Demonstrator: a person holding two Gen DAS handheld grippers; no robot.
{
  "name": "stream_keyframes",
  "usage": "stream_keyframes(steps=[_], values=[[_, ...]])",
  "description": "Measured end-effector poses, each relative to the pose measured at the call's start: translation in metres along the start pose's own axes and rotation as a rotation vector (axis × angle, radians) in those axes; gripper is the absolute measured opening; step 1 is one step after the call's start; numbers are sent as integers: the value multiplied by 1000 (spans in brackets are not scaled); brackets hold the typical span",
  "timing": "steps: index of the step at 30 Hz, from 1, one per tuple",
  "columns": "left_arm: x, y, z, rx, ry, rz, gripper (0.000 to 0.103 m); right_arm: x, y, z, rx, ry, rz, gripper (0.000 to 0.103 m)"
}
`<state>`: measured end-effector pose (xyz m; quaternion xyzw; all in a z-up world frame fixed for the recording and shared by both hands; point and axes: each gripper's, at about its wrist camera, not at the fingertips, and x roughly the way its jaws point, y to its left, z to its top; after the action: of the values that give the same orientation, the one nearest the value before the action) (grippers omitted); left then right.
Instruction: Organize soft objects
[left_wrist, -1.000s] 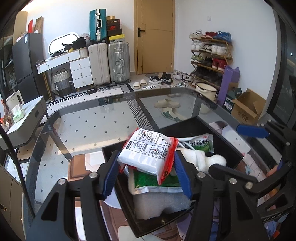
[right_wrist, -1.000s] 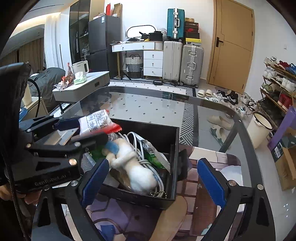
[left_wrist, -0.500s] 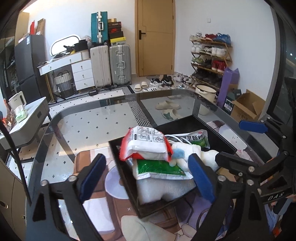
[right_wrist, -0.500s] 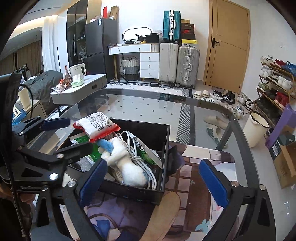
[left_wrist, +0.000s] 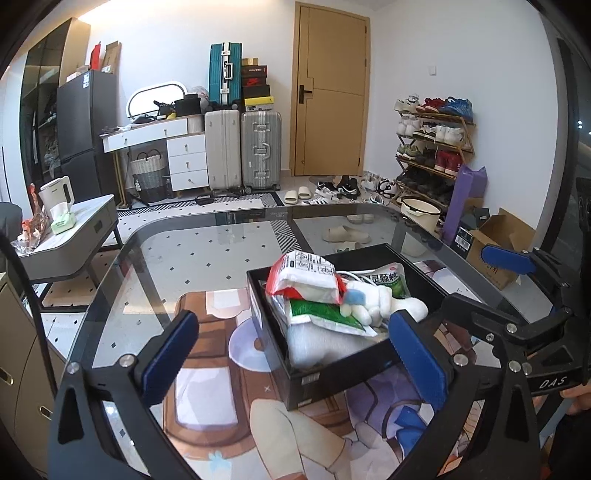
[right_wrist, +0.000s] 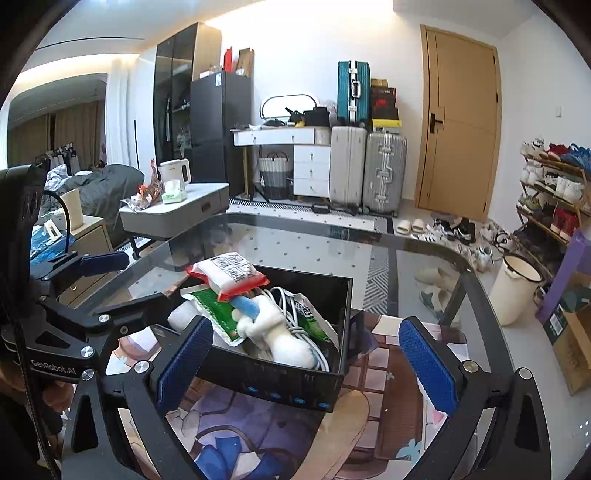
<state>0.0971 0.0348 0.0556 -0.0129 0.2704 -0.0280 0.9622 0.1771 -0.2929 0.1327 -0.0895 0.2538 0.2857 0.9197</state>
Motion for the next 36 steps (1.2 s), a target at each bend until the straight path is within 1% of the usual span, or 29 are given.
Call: stream_keyframes(steps=[8,15,23,26,29,36], values=[[-7,2,-15,-23,-26,37,103,-6,2,-17,2,-21,10,102],[-4,6,-24,-54,-40,68,103,-5,0,-28,12,-39,21,102],[2,2,-33,-29,-54,101,103,-6,0,-35,17,-62,29,102],[6,0,-37,-24,-57,107,103,-8,-3,-36,31,-74,32,102],[9,-2,-38,-22,-43,105,103,-8,-5,-35,39,-86,30,102],[3,-3,-40,-15,-67,95,103,-12,0,-37,21,-107,-1,102]])
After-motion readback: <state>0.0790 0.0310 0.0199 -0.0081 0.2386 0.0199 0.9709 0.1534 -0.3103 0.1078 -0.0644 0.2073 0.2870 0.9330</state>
